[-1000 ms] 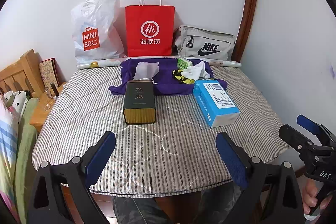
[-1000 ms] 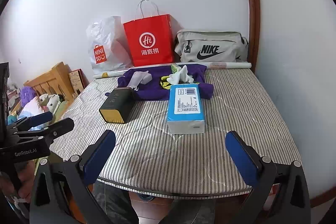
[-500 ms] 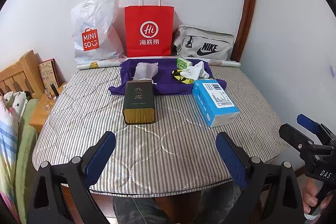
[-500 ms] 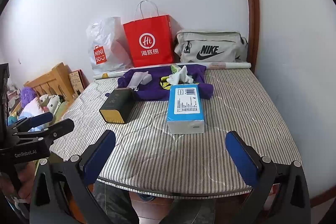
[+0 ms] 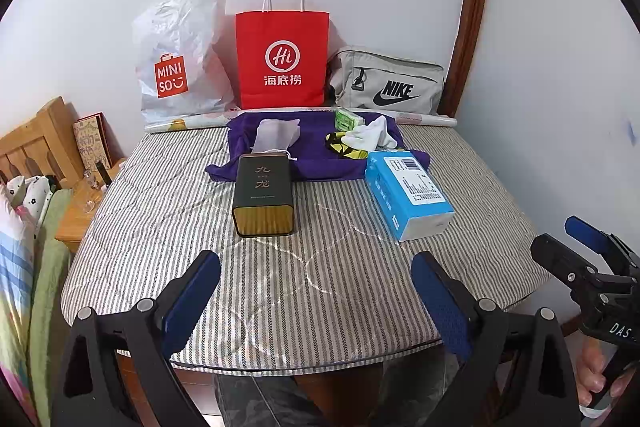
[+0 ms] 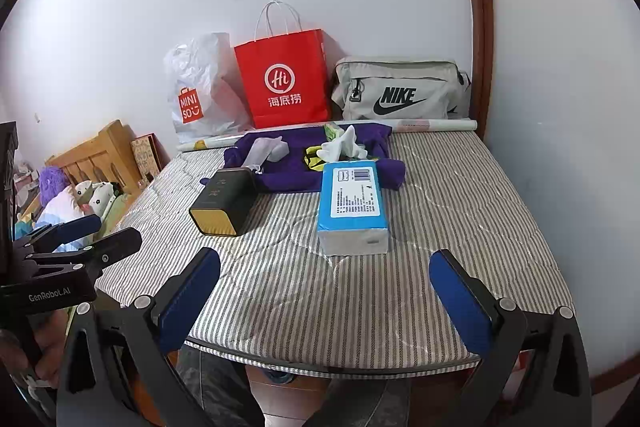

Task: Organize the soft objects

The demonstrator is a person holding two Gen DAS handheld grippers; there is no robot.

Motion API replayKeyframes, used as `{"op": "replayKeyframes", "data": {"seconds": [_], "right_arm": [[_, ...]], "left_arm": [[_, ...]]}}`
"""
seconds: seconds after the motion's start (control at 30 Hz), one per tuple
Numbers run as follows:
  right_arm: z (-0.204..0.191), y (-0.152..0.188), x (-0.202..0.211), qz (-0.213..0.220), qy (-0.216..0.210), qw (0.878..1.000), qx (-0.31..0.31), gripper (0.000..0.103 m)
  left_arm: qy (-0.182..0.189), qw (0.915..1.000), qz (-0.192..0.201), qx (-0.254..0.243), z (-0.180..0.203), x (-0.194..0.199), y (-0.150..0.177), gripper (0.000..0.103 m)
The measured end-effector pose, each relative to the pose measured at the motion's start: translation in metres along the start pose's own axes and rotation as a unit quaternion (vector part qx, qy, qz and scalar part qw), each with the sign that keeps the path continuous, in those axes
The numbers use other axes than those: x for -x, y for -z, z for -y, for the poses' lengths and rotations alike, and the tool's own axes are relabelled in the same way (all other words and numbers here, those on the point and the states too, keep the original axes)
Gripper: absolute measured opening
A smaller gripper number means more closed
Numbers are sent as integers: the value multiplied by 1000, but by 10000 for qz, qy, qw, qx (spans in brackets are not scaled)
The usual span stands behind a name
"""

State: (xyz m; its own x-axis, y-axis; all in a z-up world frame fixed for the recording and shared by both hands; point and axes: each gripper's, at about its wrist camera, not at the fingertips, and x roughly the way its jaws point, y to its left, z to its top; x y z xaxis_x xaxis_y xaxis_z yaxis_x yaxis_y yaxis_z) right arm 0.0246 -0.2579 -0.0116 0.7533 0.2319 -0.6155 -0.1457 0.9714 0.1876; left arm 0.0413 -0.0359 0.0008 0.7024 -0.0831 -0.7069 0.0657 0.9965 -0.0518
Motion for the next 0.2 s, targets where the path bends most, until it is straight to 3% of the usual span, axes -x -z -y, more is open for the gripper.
{"op": "replayKeyframes", "data": {"seconds": [0.2], "right_arm": [[-1,0,0,4,-11,10000,35,103]], "left_arm": [[-11,10000,-17,-37,1,-1,0,97]]}}
